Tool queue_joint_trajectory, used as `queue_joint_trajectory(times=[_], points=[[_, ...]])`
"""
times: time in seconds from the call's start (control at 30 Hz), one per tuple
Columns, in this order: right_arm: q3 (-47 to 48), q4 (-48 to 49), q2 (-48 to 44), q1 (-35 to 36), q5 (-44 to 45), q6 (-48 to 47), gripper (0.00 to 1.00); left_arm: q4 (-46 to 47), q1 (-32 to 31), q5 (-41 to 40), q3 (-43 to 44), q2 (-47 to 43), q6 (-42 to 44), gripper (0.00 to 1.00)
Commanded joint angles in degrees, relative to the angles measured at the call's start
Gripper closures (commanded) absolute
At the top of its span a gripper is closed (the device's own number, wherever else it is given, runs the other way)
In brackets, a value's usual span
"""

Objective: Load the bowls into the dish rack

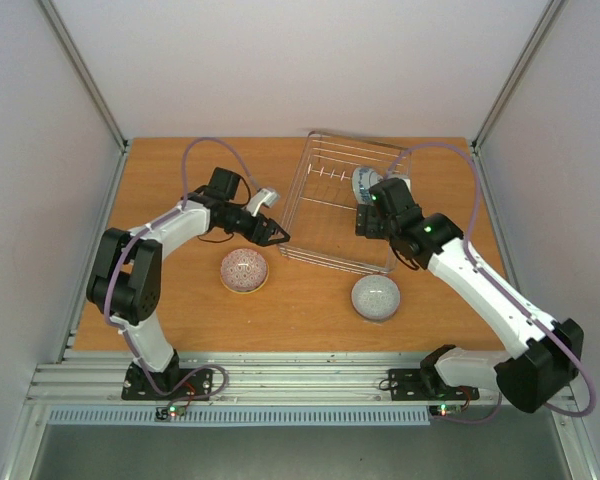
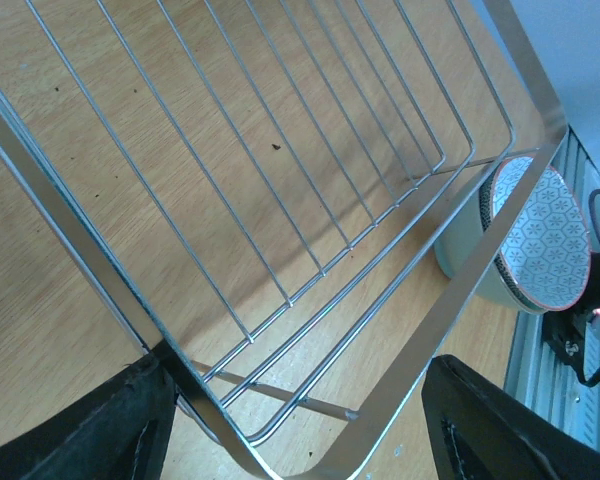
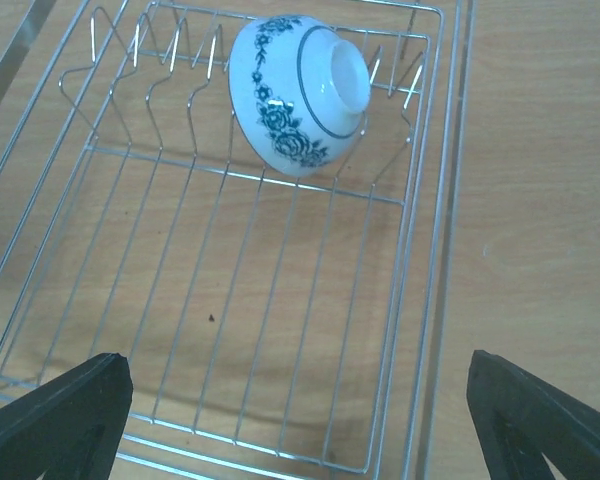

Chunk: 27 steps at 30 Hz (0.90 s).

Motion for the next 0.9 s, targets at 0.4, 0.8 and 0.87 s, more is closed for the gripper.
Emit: queue_joint_trajectory(times=[0.4, 0.8, 0.87], points=[[-14.07, -15.67, -14.62, 5.49, -5.75, 16.24, 0.32, 10.99, 0.02, -34.2, -3.12, -10.83, -3.12, 0.3], [-19.23, -22.53, -11.7, 9.08, 1.0, 24.44, 0.53, 11.84, 1.56, -29.09, -5.39, -15.03, -1.92, 0.3], [-20.02, -22.03, -11.25, 9.13, 1.12, 24.66, 0.54, 11.92, 1.74, -28.06, -5.52, -15.08, -1.81, 0.3]])
